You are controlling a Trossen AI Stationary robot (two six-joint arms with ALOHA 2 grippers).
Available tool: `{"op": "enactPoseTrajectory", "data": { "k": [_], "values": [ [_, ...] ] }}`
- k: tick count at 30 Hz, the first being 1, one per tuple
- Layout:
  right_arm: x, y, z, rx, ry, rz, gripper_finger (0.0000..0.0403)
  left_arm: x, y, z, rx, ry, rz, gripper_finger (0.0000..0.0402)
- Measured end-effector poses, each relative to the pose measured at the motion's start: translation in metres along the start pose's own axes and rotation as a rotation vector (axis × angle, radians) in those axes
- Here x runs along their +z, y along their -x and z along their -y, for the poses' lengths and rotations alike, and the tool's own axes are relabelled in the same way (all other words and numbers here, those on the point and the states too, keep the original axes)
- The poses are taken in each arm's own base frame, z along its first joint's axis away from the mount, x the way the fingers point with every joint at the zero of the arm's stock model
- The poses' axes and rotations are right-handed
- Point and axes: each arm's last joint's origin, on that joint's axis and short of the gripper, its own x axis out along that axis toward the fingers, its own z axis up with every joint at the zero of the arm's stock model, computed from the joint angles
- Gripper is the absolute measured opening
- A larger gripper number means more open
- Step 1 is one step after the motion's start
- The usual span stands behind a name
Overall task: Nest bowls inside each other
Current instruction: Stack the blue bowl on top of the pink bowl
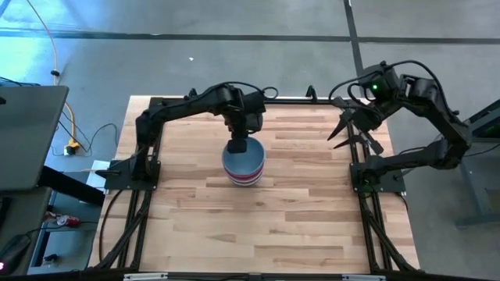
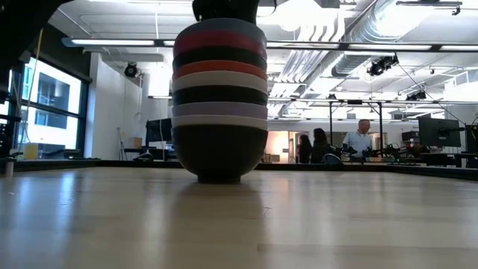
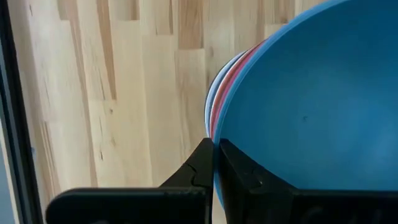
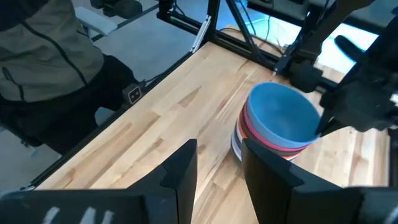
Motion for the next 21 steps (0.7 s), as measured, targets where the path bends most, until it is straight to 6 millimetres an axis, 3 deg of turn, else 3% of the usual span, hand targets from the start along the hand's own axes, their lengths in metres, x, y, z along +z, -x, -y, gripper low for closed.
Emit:
{"op": "enactPoseTrajectory", "data": {
  "k": [8, 21],
  "values": [
    [0.000, 0.003, 0.000, -0.023, 0.011, 0.010, 0.0119, -0.002, 0.000, 0.002, 0.011, 0.008, -0.036, 0.0000],
    [0.003, 0.003, 0.002, -0.031, 0.016, 0.040, 0.0119, -0.001, 0.018, 0.007, 0.044, -0.001, -0.018, 0.0000]
  ]
}}
